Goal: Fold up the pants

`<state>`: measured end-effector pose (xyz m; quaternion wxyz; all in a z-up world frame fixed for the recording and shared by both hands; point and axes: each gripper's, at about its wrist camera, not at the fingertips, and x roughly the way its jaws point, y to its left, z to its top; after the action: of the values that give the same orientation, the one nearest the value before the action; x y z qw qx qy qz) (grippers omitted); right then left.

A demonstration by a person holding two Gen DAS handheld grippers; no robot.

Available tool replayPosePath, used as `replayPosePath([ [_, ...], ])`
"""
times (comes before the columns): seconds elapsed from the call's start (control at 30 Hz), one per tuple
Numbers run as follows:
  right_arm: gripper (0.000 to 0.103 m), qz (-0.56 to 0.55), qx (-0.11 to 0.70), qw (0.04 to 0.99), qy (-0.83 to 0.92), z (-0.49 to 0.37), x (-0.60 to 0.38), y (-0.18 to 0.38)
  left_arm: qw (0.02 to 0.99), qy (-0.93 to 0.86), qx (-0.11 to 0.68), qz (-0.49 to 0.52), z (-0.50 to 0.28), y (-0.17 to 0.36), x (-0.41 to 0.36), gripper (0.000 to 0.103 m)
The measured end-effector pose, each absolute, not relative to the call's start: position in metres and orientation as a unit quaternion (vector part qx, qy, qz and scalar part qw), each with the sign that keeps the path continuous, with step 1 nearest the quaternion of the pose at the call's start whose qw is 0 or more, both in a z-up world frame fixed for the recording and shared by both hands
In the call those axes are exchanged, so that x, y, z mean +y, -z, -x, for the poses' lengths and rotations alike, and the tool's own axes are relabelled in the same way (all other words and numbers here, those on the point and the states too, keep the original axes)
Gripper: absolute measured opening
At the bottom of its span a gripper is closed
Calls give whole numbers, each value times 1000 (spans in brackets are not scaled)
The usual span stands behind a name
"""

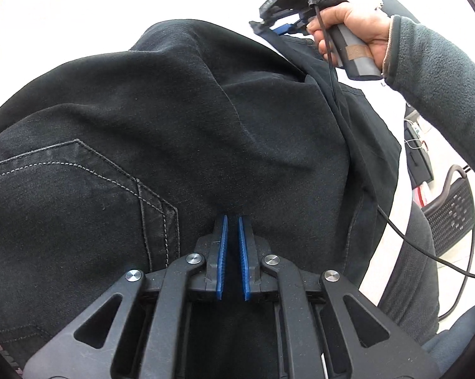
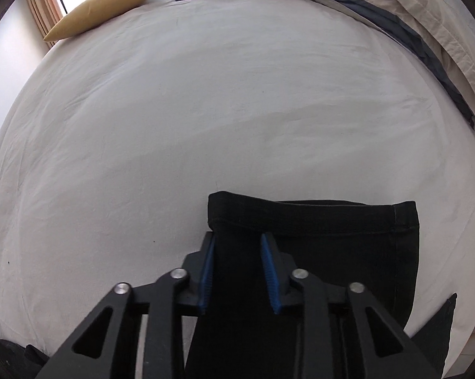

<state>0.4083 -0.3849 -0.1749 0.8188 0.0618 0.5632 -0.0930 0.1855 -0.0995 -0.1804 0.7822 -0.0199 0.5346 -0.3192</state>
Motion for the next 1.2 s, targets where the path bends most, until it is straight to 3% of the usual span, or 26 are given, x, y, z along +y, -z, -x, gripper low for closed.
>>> replayPosePath([
  [0.07,9,-76,565,817,86,-407,-391,172,783,318,534,17,-184,179,-98,8],
  [0.17,5,-96,552,824,89,-395,-402,162,785,315,533,13,-180,180,-104,8],
  [0.33,4,-157,472,864,84,-346,-431,114,789,310,531,5,-175,181,-111,8],
  [0.57,4,-247,370,883,147,-214,-515,72,789,303,535,9,-173,183,-116,8],
  [0.87,3,-368,338,832,240,-73,-597,124,789,282,545,-21,-170,178,-131,8],
  [1.2,3,-436,306,806,258,-29,-600,158,790,256,554,-50,-172,170,-152,8],
])
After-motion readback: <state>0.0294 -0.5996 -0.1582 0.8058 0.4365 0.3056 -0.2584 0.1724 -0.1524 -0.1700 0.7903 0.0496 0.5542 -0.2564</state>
